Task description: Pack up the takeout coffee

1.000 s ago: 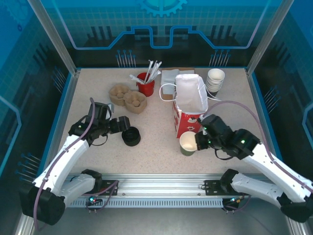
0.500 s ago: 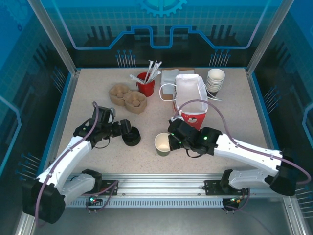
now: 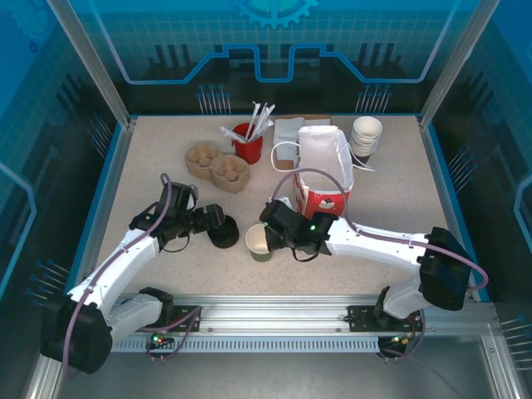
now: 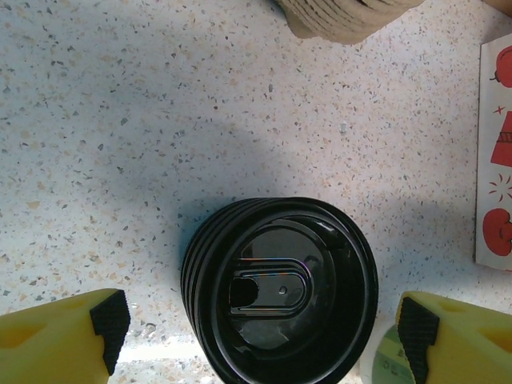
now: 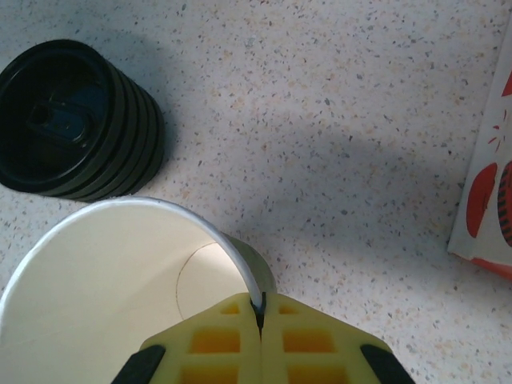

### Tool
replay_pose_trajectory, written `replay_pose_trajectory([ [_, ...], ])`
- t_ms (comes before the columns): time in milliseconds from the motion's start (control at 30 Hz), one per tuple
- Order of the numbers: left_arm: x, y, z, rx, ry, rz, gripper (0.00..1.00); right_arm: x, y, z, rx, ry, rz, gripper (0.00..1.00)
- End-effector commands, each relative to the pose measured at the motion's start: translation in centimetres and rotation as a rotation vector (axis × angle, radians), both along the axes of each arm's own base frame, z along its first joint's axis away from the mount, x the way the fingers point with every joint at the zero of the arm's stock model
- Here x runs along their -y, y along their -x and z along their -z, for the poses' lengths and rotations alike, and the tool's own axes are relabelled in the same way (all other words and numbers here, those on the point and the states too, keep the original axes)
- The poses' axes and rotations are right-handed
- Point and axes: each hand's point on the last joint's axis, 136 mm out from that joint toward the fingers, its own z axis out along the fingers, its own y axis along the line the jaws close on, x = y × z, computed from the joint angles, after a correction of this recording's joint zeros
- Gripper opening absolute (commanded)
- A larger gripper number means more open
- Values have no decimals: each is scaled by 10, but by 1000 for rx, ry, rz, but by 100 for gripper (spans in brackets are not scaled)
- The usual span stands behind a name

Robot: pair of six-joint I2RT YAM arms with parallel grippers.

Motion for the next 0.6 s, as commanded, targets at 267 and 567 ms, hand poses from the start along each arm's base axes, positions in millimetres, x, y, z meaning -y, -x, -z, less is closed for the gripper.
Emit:
replay_pose_trajectory([
  [267,-1,-2,14,-50,-10,-28,85,-7,-41,-6,36,9,87,0],
  [567,-2,0,12,-61,-19,-26,83,-8,-47,2,11,15,98,4],
])
